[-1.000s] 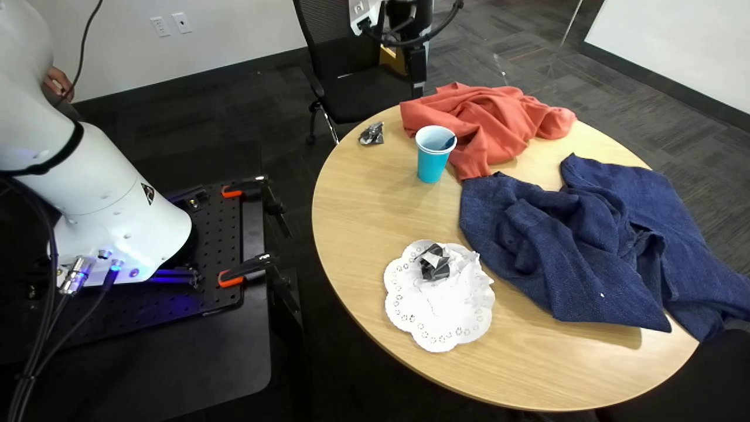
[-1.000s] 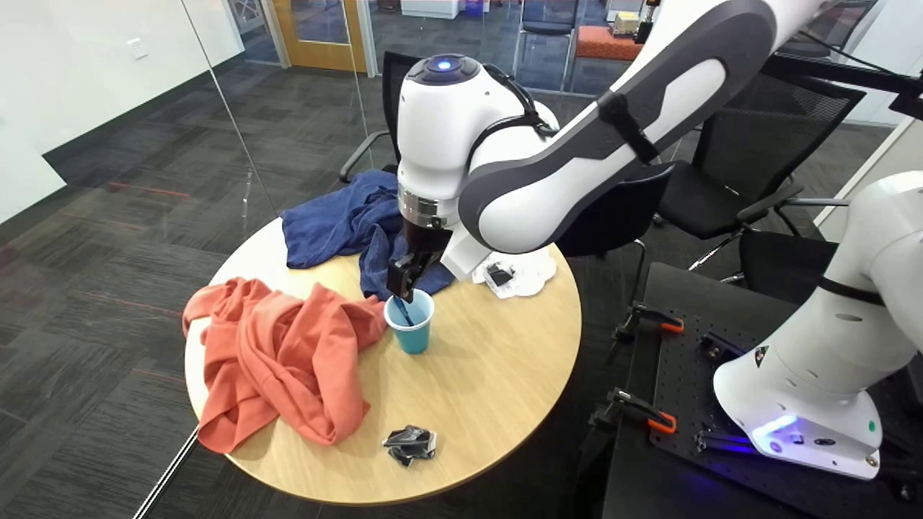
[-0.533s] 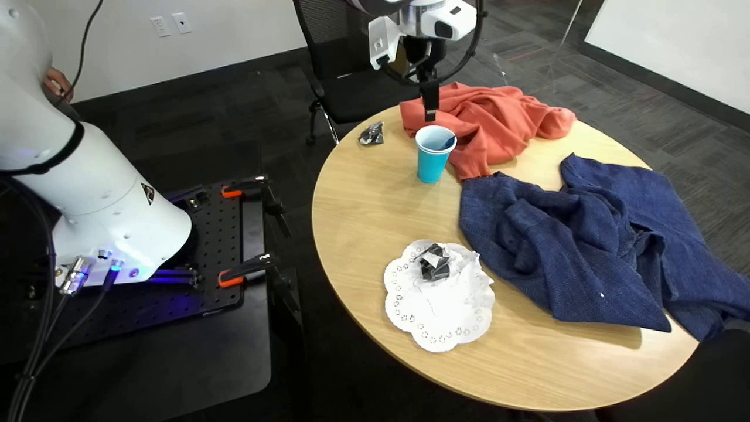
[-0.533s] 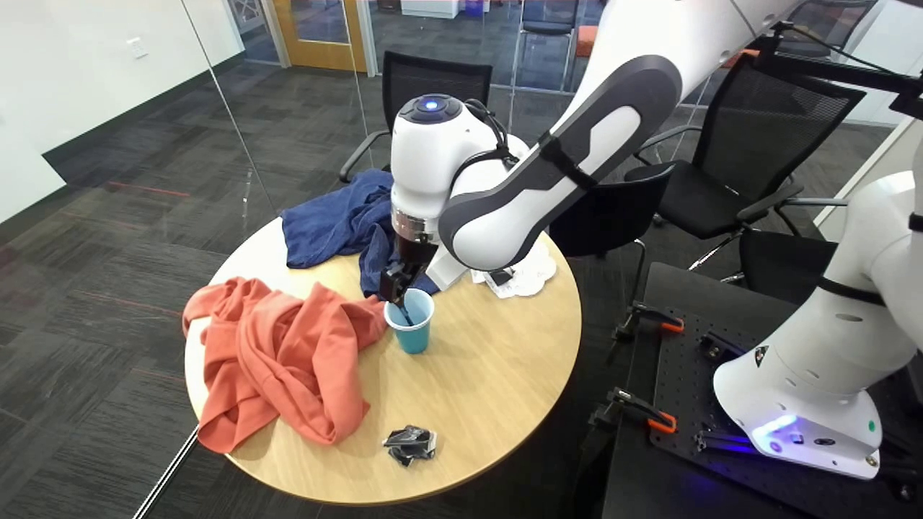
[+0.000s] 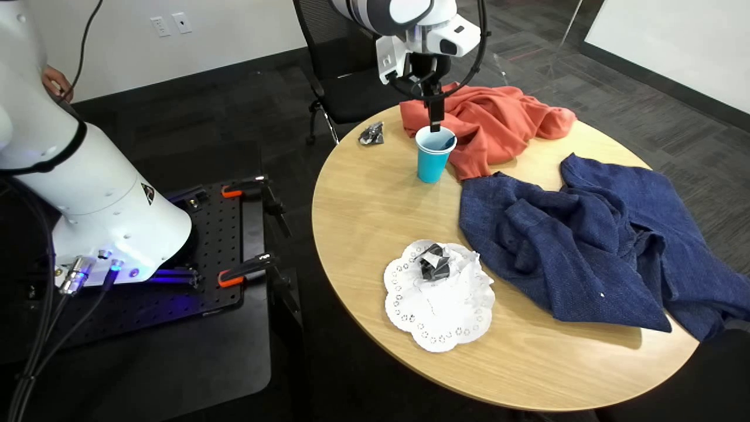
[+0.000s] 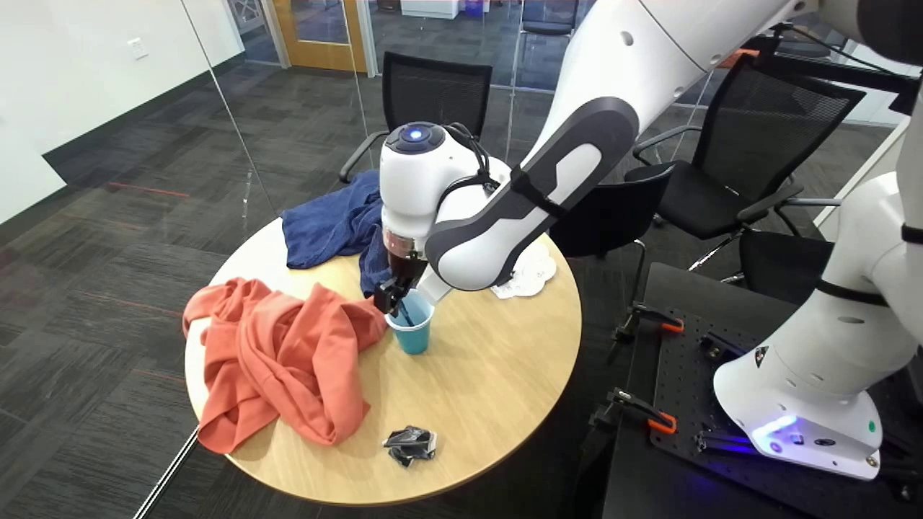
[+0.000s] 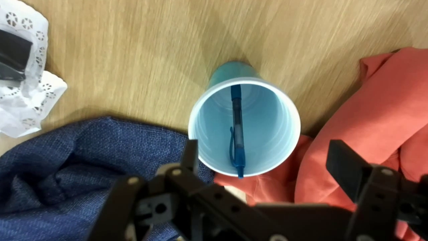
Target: Remove the pen from the blue cup and put it on the table
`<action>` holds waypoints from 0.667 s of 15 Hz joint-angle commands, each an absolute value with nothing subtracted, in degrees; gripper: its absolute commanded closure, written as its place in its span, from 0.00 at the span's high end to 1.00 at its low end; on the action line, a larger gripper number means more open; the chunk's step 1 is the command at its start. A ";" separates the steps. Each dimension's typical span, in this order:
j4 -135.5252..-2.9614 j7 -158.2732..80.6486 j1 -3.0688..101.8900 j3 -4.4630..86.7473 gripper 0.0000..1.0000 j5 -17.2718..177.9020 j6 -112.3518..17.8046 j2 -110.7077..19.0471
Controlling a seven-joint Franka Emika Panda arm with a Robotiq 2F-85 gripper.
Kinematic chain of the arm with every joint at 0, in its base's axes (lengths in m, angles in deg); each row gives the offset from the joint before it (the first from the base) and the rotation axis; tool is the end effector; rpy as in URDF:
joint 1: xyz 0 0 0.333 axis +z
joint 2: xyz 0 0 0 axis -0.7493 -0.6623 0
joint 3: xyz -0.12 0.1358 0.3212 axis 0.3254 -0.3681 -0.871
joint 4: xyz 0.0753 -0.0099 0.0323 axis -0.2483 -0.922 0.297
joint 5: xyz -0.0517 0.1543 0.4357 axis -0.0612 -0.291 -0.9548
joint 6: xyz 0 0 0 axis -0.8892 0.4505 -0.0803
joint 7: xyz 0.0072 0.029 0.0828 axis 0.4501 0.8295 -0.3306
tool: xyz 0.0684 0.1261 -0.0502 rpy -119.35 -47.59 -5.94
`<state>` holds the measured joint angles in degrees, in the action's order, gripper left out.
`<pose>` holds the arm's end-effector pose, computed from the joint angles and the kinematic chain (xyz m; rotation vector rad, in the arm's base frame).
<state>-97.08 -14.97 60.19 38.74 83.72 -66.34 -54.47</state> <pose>0.6573 0.1183 0.1648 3.0967 -0.3435 0.2473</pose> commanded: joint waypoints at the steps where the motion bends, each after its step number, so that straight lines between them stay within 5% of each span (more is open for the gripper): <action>1: -95.41 -14.30 62.18 40.33 0.78 83.65 -66.62 -55.80; 4: -94.77 -14.38 62.27 40.62 0.62 83.06 -66.66 -56.58; 10: -93.51 -14.67 61.84 41.21 0.50 82.09 -66.24 -58.23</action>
